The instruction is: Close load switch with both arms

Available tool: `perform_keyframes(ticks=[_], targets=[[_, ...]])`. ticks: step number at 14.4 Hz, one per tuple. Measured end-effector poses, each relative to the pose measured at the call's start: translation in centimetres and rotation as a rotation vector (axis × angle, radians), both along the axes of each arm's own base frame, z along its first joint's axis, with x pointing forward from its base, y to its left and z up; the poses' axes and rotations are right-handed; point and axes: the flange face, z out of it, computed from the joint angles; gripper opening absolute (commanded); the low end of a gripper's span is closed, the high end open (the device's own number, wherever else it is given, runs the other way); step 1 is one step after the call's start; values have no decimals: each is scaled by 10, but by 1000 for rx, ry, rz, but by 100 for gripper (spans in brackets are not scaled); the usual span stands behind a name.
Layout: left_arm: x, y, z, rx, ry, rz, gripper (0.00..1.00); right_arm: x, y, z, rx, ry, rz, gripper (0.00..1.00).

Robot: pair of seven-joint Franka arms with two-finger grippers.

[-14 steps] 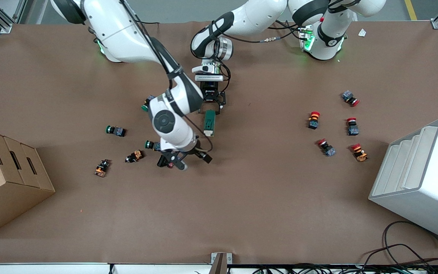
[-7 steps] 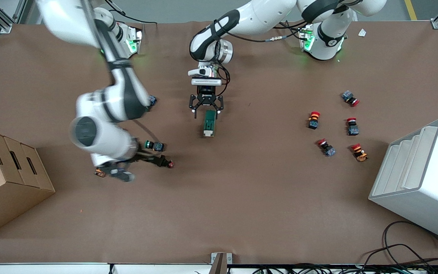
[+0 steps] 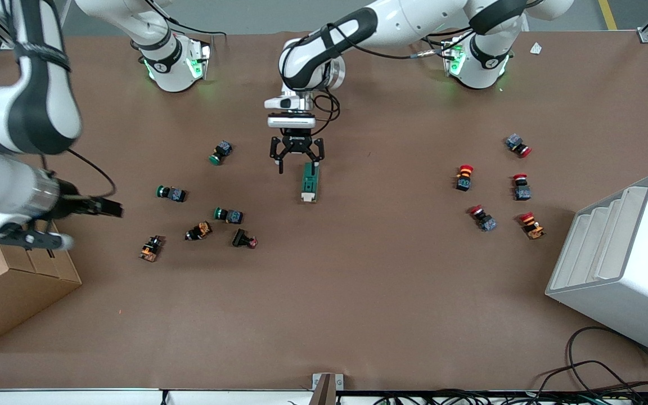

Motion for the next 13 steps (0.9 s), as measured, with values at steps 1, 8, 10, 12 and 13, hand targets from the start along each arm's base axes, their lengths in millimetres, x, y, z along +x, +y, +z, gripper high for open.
perform_keyframes(ticks=[1, 8, 10, 12, 13], targets=[[12, -6, 21, 22, 55, 9, 100, -6, -4, 12, -14, 1, 10, 100], [48, -28, 109, 53, 317, 98, 100, -19, -10, 40, -14, -17, 25, 100], [49, -26, 137, 85, 365, 136, 100, -19, -9, 40, -16, -19, 34, 100], [58, -17, 175, 92, 427, 143, 100, -18, -8, 40, -13, -19, 40, 100], [66, -8, 196, 85, 453, 148, 100, -18, -6, 40, -12, -19, 43, 100]])
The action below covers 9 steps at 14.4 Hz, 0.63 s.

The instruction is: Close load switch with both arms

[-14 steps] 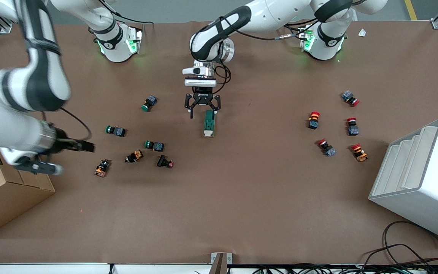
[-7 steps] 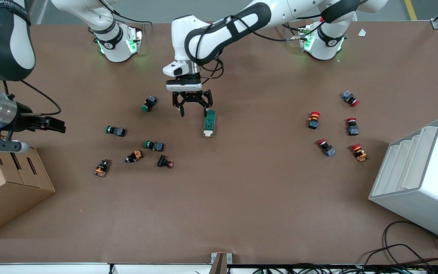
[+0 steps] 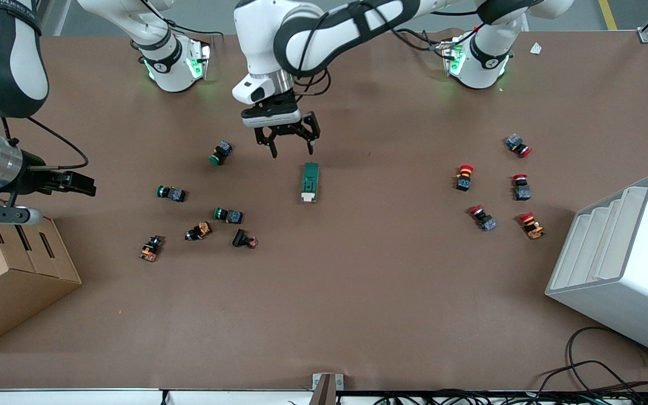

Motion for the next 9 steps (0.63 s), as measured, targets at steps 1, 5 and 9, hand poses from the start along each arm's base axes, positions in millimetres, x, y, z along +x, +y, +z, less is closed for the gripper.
perform_keyframes(ticks=[1, 5, 9], targets=[[10, 12, 21, -11, 24, 9, 100, 0, 1, 0, -2, 0, 2, 100], [54, 72, 91, 2, 144, -47, 100, 0, -2, 0, -16, 0, 29, 100], [102, 178, 170, -67, 286, 7, 100, 0, -14, 0, -13, 1, 34, 100]])
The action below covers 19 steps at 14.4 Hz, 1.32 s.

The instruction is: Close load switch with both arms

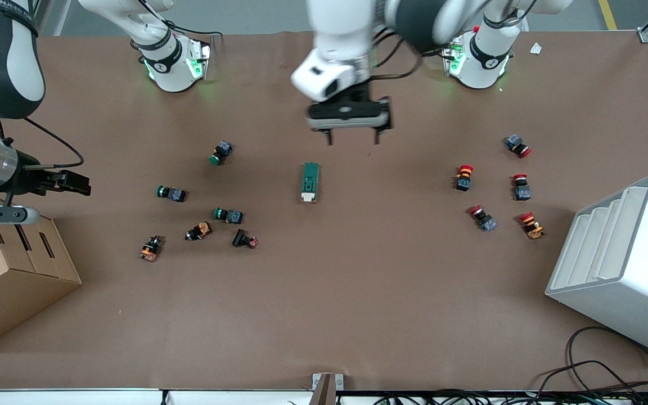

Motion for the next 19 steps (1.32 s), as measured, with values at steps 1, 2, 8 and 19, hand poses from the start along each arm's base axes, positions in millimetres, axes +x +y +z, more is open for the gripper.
perform_keyframes(ticks=[1, 2, 8, 19], targets=[[10, 29, 18, -19, 14, 25, 100, 0, -1, 0, 1, 0, -1, 100], [19, 60, 33, -35, 23, 52, 100, 0, -1, 0, 2, 0, 0, 100], [47, 213, 55, 16, 78, 23, 100, 0, 1, 0, 3, 3, 2, 100], [53, 327, 57, -41, 207, -78, 100, -13, 5, 60, 4, -2, 6, 100]])
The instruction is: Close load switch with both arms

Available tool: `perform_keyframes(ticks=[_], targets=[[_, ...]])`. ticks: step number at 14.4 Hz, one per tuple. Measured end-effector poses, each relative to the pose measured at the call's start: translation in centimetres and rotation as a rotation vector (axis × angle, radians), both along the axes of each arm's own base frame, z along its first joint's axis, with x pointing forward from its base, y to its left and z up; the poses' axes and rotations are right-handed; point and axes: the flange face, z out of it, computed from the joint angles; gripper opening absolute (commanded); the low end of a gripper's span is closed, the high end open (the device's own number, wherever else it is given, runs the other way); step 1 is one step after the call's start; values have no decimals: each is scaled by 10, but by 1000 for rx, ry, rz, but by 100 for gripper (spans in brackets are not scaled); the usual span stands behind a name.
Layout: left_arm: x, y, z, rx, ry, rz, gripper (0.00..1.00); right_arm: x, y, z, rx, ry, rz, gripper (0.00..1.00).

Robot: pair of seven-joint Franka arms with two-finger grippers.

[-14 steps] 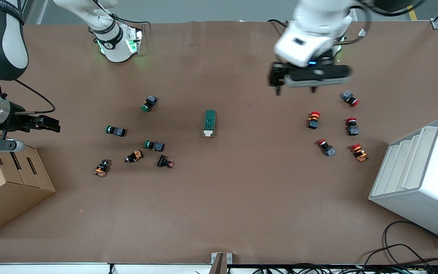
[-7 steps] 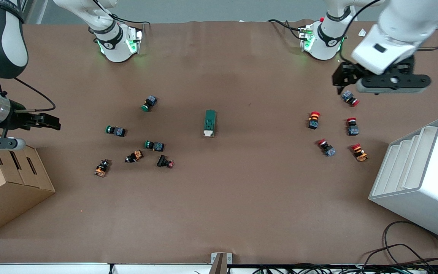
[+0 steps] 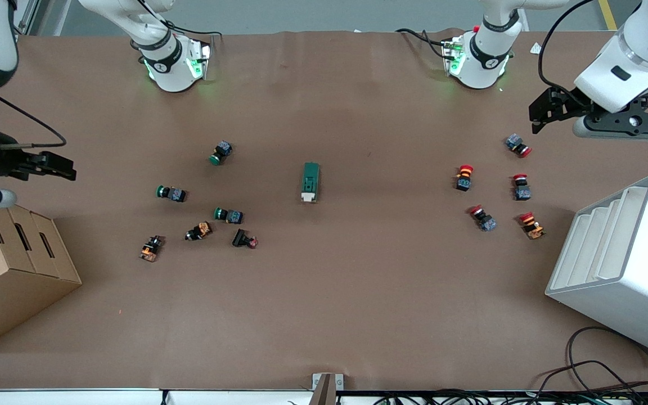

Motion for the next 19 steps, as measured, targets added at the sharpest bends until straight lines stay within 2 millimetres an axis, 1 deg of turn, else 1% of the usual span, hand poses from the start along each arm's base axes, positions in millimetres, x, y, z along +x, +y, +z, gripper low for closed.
perform_keyframes(ticks=[1, 3, 4, 10, 12, 14, 17, 19], targets=[[-2, 6, -1, -10, 6, 12, 100, 0, 1, 4, 1, -3, 2, 100], [-3, 18, -2, -14, 10, 36, 100, 0, 3, 5, 17, -4, 1, 100], [-4, 21, -2, -14, 10, 42, 100, 0, 3, 4, 26, -3, -1, 100], [-3, 31, -1, -14, 9, 62, 100, -2, 4, 3, 29, 15, 0, 100], [-3, 31, -2, -14, 10, 62, 100, -4, 4, 7, 28, 9, 0, 100], [-3, 31, -2, -13, 14, 61, 100, -11, 3, 19, 21, -3, 0, 100], [-4, 29, -2, -12, 18, 57, 100, -28, 2, 35, 10, -18, 1, 100], [-4, 29, -2, -12, 21, 57, 100, -41, 2, 43, 5, -24, 2, 100]])
